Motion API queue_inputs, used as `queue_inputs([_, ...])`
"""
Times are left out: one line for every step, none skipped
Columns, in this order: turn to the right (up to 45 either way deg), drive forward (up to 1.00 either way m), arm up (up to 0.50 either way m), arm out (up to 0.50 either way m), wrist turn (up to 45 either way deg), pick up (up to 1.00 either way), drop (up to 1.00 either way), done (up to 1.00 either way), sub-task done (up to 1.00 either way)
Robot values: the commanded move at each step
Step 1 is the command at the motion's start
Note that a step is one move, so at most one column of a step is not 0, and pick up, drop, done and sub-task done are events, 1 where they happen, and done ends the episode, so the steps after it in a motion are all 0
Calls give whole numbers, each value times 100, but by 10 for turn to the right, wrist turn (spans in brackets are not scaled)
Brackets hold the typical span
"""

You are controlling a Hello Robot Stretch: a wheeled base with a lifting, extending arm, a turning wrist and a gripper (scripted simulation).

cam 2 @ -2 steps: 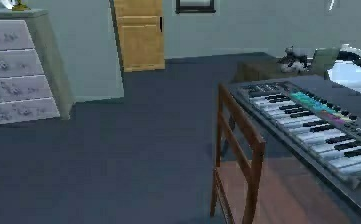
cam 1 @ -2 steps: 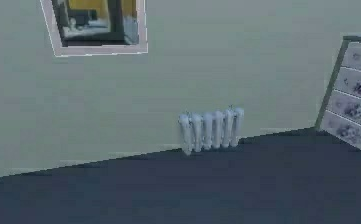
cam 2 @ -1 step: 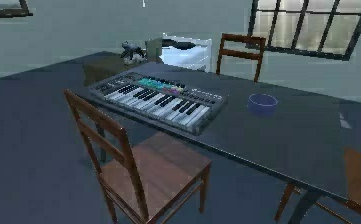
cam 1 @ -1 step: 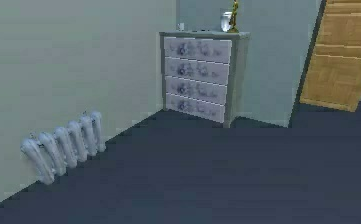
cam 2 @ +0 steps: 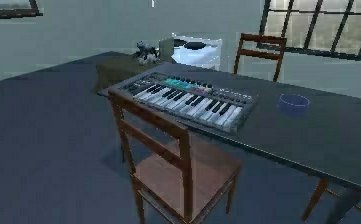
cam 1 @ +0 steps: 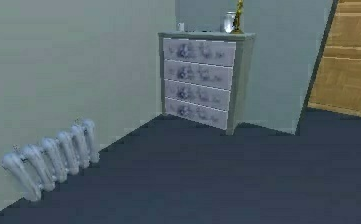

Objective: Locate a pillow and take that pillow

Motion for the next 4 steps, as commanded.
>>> queue_inputs([300,0,0,0,0,0,0,0,0])
queue_inputs([0,85,0,0,0,0,0,0,0])
queue_inputs([300,0,0,0,0,0,0,0,0])
queue_inputs([0,100,0,0,0,0,0,0,0])
